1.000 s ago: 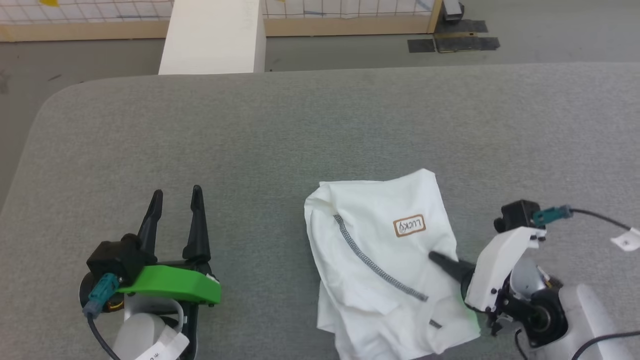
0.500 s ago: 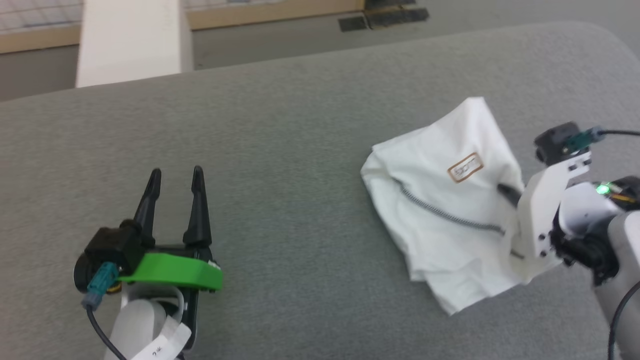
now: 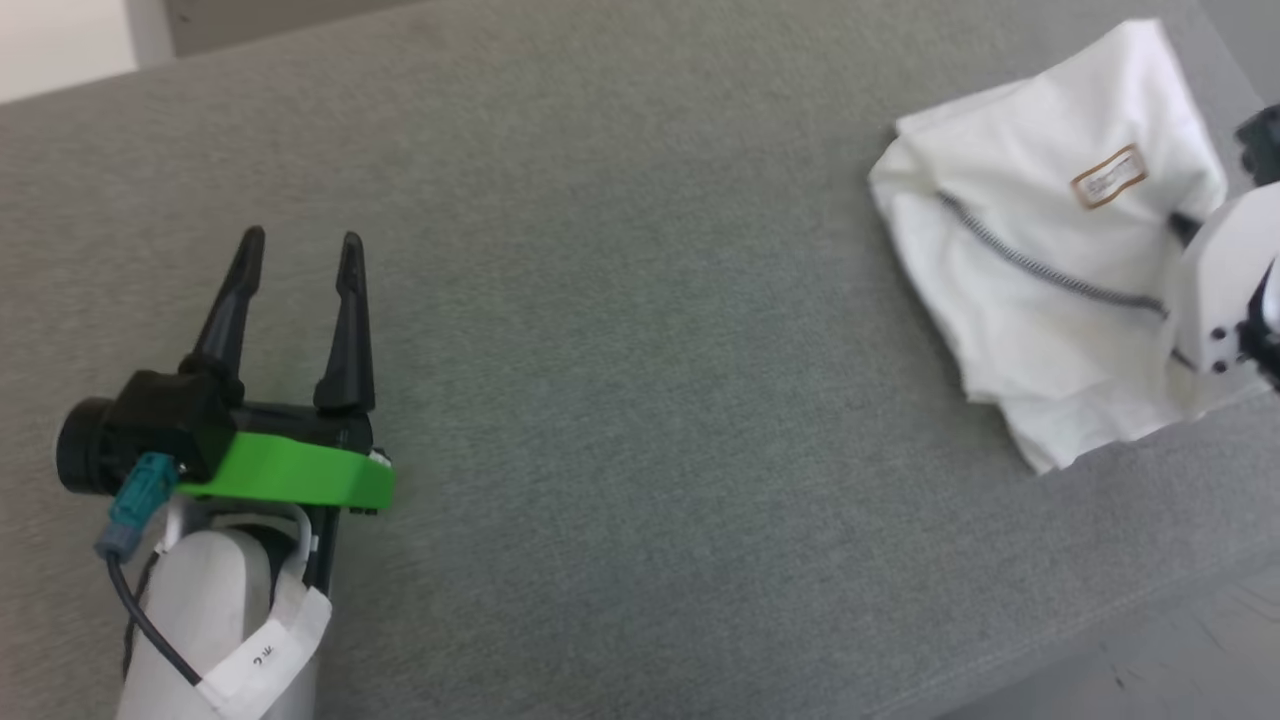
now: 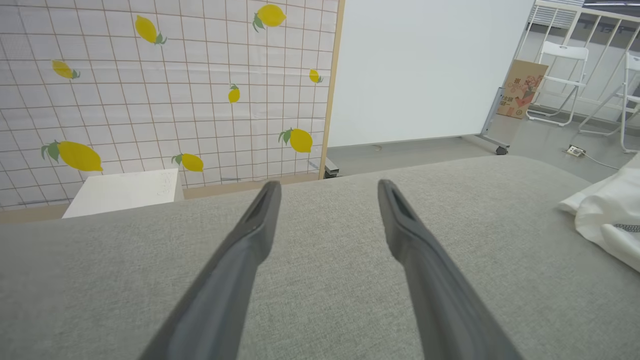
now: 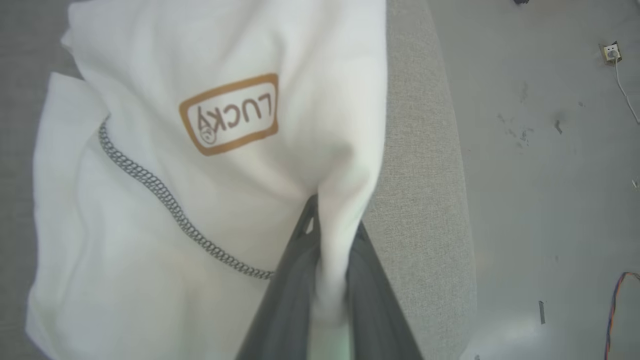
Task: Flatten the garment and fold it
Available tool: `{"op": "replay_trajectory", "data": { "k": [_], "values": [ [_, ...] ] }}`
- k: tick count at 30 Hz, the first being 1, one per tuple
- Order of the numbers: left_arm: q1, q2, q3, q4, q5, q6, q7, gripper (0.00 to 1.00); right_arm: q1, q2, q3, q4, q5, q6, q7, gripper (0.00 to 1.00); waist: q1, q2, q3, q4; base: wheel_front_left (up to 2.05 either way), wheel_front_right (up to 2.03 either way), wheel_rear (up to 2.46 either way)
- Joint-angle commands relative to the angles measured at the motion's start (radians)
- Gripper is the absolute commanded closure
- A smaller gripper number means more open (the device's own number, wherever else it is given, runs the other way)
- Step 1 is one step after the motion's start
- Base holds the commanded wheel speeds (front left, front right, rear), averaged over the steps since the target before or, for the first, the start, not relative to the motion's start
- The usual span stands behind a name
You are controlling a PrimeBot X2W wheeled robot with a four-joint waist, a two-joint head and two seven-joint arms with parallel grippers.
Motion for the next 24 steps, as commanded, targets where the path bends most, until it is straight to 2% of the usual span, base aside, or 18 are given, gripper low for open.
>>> {"op": "replay_trajectory", "data": {
  "k": [1, 7, 11, 18, 19, 20, 21, 24],
  "values": [
    [-0.023, 0.014, 0.002, -0.018, 0.006, 0.0, 0.011, 0.0, -0.035, -0.005, -0.021, 0.029, -0.029, -0.002, -0.024, 1.0, -0.0001, -0.0001, 0.099, -0.085, 0.0, 0.0, 0.0],
    [-0.047, 0.035, -0.006, -0.074, 0.009, 0.0, 0.054, 0.0, -0.119, 0.007, -0.146, 0.149, -0.171, -0.002, -0.132, 1.0, -0.0001, -0.0001, 0.154, -0.085, 0.0, 0.0, 0.0],
    [-0.05, 0.046, -0.008, -0.104, 0.013, 0.003, 0.077, 0.0, -0.166, 0.039, -0.242, 0.208, -0.283, -0.002, -0.196, 1.0, -0.0001, -0.0001, 0.179, -0.074, 0.0, 0.0, 0.0],
    [-0.043, 0.059, -0.005, -0.123, 0.008, 0.008, 0.09, 0.0, -0.207, 0.093, -0.372, 0.29, -0.404, -0.002, -0.254, 1.0, -0.0001, -0.0001, 0.183, -0.045, 0.0, 0.0, 0.0],
    [-0.039, 0.057, -0.006, -0.118, 0.006, 0.009, 0.086, 0.0, -0.207, 0.099, -0.39, 0.3, -0.425, -0.002, -0.261, 0.55, -0.0001, -0.0001, 0.174, -0.039, 0.0, 0.0, 0.0],
    [-0.036, 0.055, -0.008, -0.113, 0.004, 0.01, 0.082, 0.0, -0.207, 0.103, -0.406, 0.307, -0.441, -0.002, -0.265, 0.05, -0.0001, -0.0001, 0.166, -0.035, 0.0, 0.0, 0.0],
    [-0.031, 0.05, -0.009, -0.105, 0.0, 0.011, 0.075, 0.0, -0.204, 0.107, -0.425, 0.314, -0.462, -0.002, -0.273, 0.0, -0.0001, -0.0001, 0.151, -0.029, 0.0, 0.0, 0.0],
    [-0.015, 0.035, -0.014, -0.075, -0.015, 0.012, 0.057, 0.0, -0.19, 0.109, -0.467, 0.326, -0.508, -0.002, -0.29, 0.0, -0.0001, -0.0001, 0.106, -0.015, 0.0, 0.0, 0.0]
  ]
}}
